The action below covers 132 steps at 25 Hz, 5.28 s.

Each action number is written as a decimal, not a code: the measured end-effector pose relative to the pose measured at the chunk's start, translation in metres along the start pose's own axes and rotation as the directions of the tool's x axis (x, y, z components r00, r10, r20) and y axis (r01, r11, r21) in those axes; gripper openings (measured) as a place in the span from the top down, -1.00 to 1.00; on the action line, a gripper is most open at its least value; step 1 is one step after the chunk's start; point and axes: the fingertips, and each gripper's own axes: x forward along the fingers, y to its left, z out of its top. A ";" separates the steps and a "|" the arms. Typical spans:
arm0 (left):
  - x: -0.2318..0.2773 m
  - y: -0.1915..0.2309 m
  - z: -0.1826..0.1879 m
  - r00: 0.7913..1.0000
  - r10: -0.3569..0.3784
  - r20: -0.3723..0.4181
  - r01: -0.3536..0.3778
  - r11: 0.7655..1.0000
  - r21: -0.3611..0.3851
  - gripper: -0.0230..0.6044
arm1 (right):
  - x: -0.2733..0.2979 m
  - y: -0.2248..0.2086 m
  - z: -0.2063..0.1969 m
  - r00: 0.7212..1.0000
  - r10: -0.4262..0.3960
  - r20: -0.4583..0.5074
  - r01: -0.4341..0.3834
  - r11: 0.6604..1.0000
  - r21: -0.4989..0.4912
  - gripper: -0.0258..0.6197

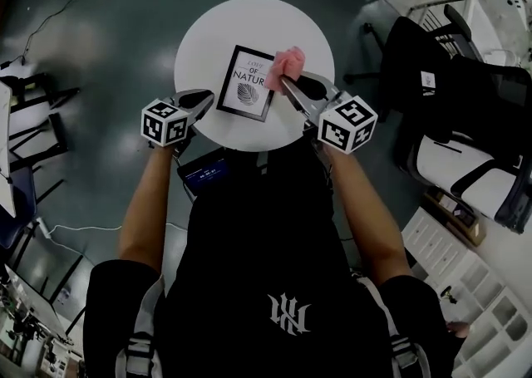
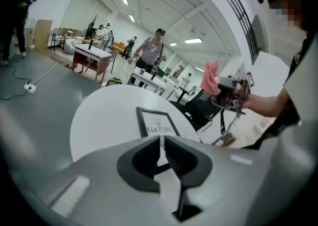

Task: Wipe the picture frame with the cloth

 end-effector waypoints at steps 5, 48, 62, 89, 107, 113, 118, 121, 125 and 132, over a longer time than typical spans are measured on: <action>0.017 0.010 -0.031 0.996 -0.004 -0.089 0.002 1.000 -0.018 0.82 | 0.043 -0.018 -0.021 0.996 -0.001 -0.086 0.004 1.000 0.027 0.82; 0.055 0.025 -0.059 0.982 -0.002 -0.190 -0.009 0.998 -0.058 0.78 | 0.168 -0.092 -0.133 0.839 -0.287 -0.463 0.343 0.938 0.040 0.84; 0.054 0.025 -0.061 0.980 0.000 -0.199 -0.010 0.999 -0.052 0.77 | 0.109 -0.118 -0.148 0.767 -0.394 -0.506 0.476 0.879 0.036 0.84; 0.058 0.022 -0.060 0.978 -0.034 -0.208 0.024 0.998 -0.055 0.77 | 0.037 -0.137 -0.146 0.726 -0.477 -0.496 0.563 0.826 0.029 0.84; 0.058 0.020 -0.060 0.980 -0.023 -0.200 0.012 0.998 -0.056 0.77 | 0.165 -0.065 -0.131 0.862 -0.223 -0.456 0.348 0.913 0.211 0.84; 0.060 0.020 -0.058 0.980 -0.020 -0.196 0.010 0.999 -0.051 0.77 | 0.170 -0.070 -0.140 0.858 -0.232 -0.458 0.348 0.919 0.187 0.84; 0.060 0.020 -0.060 0.980 -0.022 -0.198 0.012 0.999 -0.054 0.77 | 0.161 -0.074 -0.146 0.842 -0.254 -0.476 0.362 0.920 0.151 0.84; 0.058 0.021 -0.060 0.980 -0.024 -0.199 0.013 0.998 -0.057 0.77 | 0.154 -0.078 -0.149 0.831 -0.266 -0.488 0.376 0.915 0.143 0.84; 0.056 0.023 -0.060 0.980 -0.024 -0.200 0.013 0.998 -0.058 0.77 | 0.143 -0.082 -0.152 0.817 -0.284 -0.502 0.393 0.911 0.125 0.84; 0.057 0.023 -0.061 0.980 -0.022 -0.198 0.009 0.998 -0.062 0.77 | 0.116 -0.092 -0.162 0.794 -0.297 -0.531 0.401 0.912 0.088 0.84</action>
